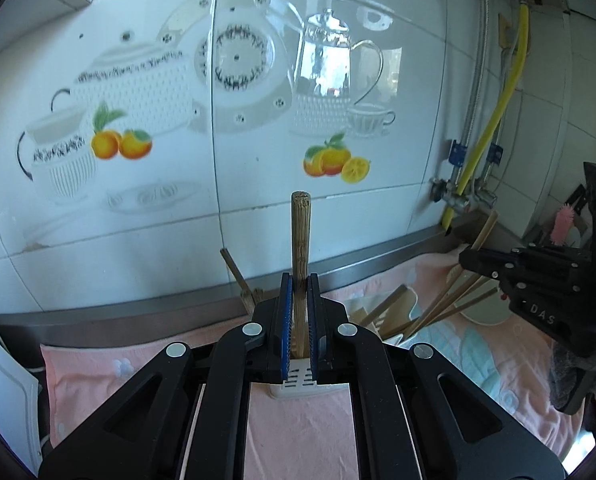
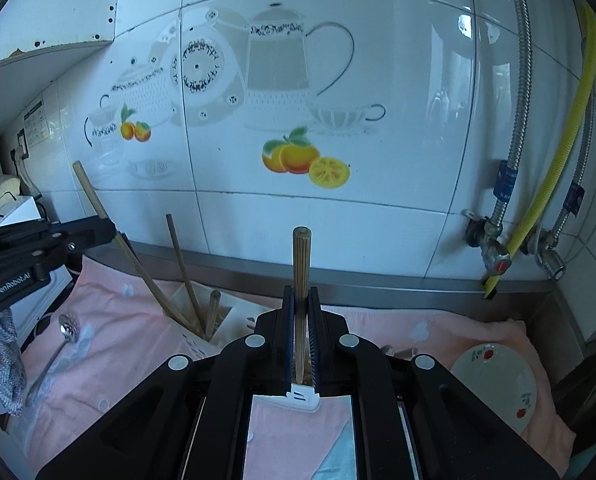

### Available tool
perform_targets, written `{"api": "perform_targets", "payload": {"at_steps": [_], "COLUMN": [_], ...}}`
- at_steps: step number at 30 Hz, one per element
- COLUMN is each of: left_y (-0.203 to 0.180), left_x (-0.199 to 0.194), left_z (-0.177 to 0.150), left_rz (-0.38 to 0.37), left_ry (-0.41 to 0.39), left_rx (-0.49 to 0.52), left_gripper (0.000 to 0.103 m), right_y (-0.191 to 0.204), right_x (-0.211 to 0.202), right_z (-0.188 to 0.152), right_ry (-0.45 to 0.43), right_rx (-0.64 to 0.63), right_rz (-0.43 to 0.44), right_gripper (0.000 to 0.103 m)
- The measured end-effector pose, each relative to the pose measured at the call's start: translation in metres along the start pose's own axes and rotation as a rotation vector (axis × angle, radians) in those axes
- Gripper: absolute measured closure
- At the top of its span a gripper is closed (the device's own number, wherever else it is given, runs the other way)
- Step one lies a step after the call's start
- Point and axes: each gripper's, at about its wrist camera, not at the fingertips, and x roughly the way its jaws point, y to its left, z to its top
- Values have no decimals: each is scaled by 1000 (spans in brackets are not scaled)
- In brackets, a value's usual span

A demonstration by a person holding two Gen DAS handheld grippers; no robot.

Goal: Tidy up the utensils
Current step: 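Lower both chopsticks into the holder and open both grippers, then withdraw both grippers back from the holder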

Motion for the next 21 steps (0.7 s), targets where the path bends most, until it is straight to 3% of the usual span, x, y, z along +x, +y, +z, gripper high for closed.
{"api": "perform_targets", "payload": {"at_steps": [12, 19, 21], "left_y": [3, 1, 2], "left_x": [7, 1, -3], "left_z": [-7, -9, -11], "left_rz": [14, 14, 16], "left_ry": [39, 35, 30], "left_rx": [-8, -4, -6], "left_gripper": [96, 95, 86], "right_y": [-2, -1, -1], "right_x": [2, -5, -9], "right_z": [-6, -7, -8], "right_ry": [18, 8, 1], "right_rx": [9, 9, 8], "right_rz": [0, -6, -8], "right_gripper": [95, 84, 80]}}
